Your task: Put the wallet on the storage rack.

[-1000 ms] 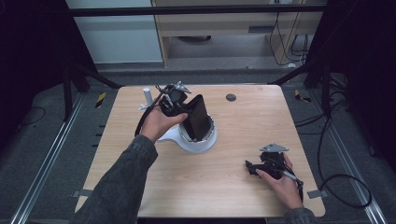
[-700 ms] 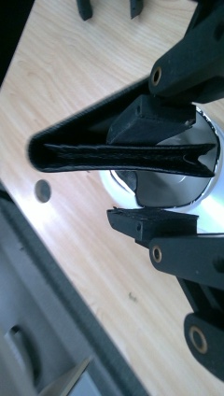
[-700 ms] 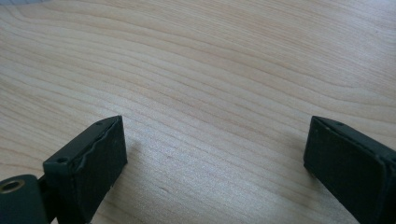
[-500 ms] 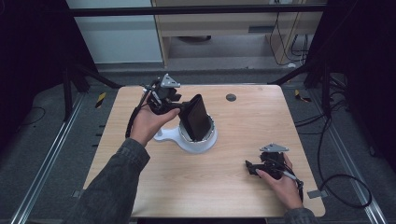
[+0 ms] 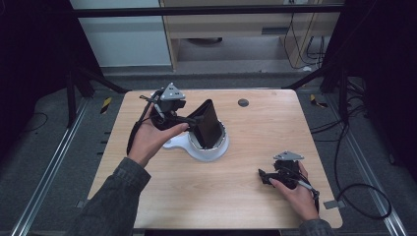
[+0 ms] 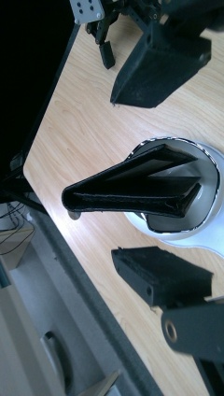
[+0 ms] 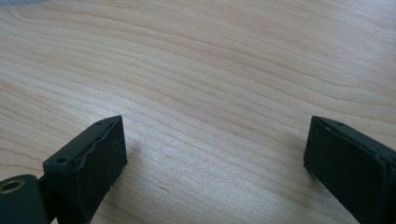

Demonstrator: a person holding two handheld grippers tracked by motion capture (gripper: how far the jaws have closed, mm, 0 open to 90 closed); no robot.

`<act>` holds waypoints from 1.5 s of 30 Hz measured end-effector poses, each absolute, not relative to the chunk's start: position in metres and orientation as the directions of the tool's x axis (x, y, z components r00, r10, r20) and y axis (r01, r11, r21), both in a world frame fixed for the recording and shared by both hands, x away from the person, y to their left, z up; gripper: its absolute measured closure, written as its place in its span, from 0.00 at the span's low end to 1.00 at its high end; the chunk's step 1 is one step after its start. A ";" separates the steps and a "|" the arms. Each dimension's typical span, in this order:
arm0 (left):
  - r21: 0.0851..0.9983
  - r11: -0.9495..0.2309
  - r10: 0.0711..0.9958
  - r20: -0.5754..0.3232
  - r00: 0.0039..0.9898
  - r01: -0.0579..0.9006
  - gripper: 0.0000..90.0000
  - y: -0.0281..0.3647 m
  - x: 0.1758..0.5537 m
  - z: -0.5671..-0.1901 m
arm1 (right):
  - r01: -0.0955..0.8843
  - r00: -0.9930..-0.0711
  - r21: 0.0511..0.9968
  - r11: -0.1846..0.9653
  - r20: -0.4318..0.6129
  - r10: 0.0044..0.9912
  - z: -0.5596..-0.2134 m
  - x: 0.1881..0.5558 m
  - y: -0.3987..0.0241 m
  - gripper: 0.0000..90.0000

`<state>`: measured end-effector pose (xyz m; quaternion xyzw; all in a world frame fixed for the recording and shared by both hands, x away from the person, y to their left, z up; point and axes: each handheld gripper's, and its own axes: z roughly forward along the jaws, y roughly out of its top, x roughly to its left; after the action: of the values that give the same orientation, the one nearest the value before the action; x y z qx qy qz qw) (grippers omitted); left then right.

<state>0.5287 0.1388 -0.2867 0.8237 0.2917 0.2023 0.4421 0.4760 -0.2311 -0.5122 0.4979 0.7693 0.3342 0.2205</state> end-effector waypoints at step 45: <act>0.858 -0.385 0.674 0.009 0.739 0.341 0.09 0.194 0.491 -0.316 | 0.624 -0.399 0.732 0.275 -0.004 0.917 -0.512 0.476 -0.230 0.06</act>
<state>0.4907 0.1944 -0.3157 0.8120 0.3125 0.1817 0.4583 0.4764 -0.2298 -0.5123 0.5018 0.7675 0.3326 0.2203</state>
